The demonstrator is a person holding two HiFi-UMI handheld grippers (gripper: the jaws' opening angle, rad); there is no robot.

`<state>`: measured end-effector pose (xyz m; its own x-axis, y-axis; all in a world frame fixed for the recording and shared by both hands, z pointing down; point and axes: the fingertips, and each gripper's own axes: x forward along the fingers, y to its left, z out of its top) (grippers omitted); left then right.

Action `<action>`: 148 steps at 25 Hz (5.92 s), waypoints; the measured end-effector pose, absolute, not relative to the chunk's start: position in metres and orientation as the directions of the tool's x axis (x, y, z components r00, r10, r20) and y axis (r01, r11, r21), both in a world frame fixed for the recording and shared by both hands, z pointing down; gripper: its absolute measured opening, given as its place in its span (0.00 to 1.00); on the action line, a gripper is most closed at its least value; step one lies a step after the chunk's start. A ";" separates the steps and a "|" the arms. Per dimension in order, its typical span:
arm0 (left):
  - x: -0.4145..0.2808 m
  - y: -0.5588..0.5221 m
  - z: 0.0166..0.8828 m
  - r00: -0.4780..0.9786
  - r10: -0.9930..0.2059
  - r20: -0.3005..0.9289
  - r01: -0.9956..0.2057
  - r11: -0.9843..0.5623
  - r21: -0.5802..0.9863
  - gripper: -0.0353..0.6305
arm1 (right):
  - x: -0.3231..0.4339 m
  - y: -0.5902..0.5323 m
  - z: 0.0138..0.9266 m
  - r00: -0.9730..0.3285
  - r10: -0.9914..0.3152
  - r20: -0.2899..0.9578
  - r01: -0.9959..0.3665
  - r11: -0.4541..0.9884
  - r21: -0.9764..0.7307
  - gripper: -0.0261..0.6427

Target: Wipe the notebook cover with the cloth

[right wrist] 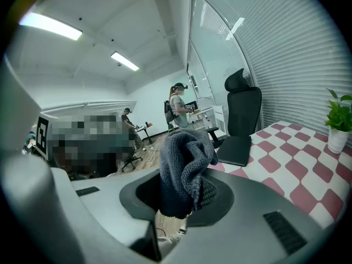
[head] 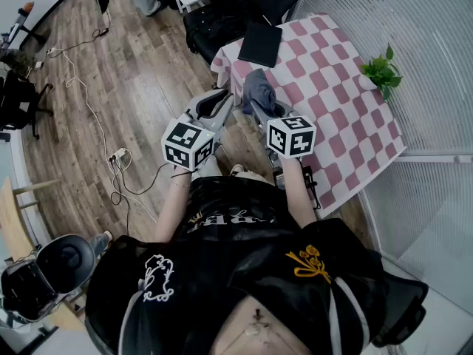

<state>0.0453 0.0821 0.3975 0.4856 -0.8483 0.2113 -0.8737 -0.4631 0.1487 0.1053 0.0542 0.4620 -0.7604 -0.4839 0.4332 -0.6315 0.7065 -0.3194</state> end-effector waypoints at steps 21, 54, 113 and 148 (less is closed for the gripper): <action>0.044 0.063 0.402 0.503 -0.827 0.252 -0.864 -0.482 0.143 0.13 | 0.115 0.031 0.471 -0.742 -0.517 0.427 -0.665 0.648 -0.372 0.15; -0.090 -0.169 0.436 0.718 -0.635 0.285 -0.695 -0.678 0.242 0.13 | 0.006 -0.184 0.523 -0.525 -0.596 0.607 -0.850 0.399 -0.344 0.15; -0.007 -0.230 0.464 0.743 -0.556 0.374 -0.656 -0.715 0.240 0.13 | 0.150 -0.320 0.607 -0.364 -0.545 0.755 -0.914 0.364 -0.178 0.15; -0.007 -0.190 0.467 0.759 -0.545 0.357 -0.641 -0.720 0.264 0.13 | 0.145 -0.253 0.643 -0.342 -0.510 0.790 -0.925 0.331 -0.187 0.15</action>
<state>-0.0069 -0.1898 0.4667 0.7588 -0.5451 0.3565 -0.6414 -0.7204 0.2637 0.1449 -0.2533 0.6426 -0.3419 -0.5095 0.7896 -0.9249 0.3312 -0.1868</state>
